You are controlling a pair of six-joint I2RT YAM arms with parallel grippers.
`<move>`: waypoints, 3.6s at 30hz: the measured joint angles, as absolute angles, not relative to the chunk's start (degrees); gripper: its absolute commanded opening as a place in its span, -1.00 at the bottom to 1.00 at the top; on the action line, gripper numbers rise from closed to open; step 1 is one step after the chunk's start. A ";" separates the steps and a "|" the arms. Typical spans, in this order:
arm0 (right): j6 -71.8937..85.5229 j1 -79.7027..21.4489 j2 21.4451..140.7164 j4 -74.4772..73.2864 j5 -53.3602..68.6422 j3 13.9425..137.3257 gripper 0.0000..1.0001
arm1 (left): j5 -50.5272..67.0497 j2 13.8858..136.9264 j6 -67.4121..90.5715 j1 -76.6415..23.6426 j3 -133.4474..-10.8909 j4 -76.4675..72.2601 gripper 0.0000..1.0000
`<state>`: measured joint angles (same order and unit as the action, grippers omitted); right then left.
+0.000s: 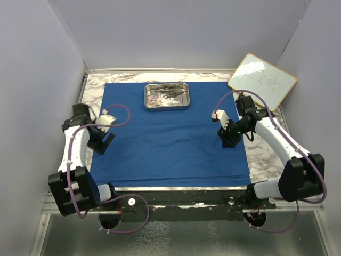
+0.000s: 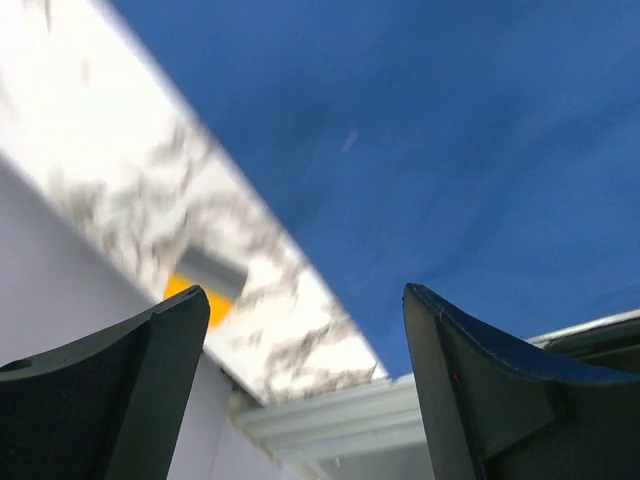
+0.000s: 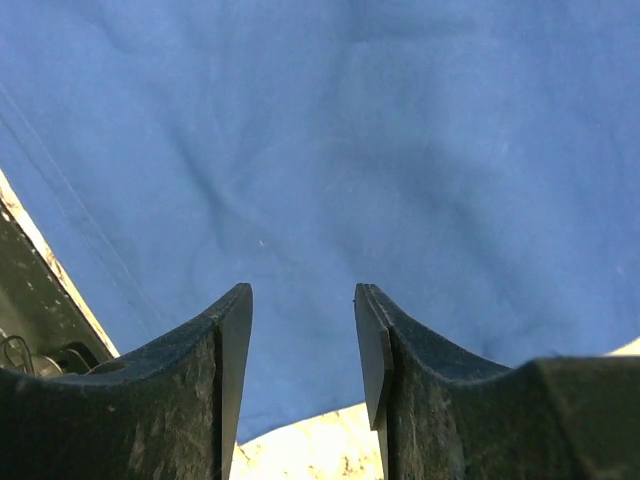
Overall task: Open and lay out the surgical kit
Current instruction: Smooth out the surgical kit at the center of the board.
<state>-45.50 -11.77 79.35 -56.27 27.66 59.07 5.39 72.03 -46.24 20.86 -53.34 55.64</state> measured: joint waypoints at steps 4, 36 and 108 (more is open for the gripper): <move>-42.24 -11.81 76.88 -54.37 24.60 58.37 -0.02 | 11.18 71.46 -40.16 6.37 -56.69 54.63 0.58; -14.83 1.15 85.82 -26.81 19.14 63.37 -0.05 | 17.21 109.62 -24.77 -67.94 -86.15 20.21 0.50; -15.35 1.98 85.21 -25.93 24.03 62.72 -0.07 | 18.76 124.55 -20.01 -72.64 -93.71 22.13 -1.00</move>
<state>-15.35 1.98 85.21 -25.93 24.03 62.72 18.76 124.55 -20.01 -72.64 -93.71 22.13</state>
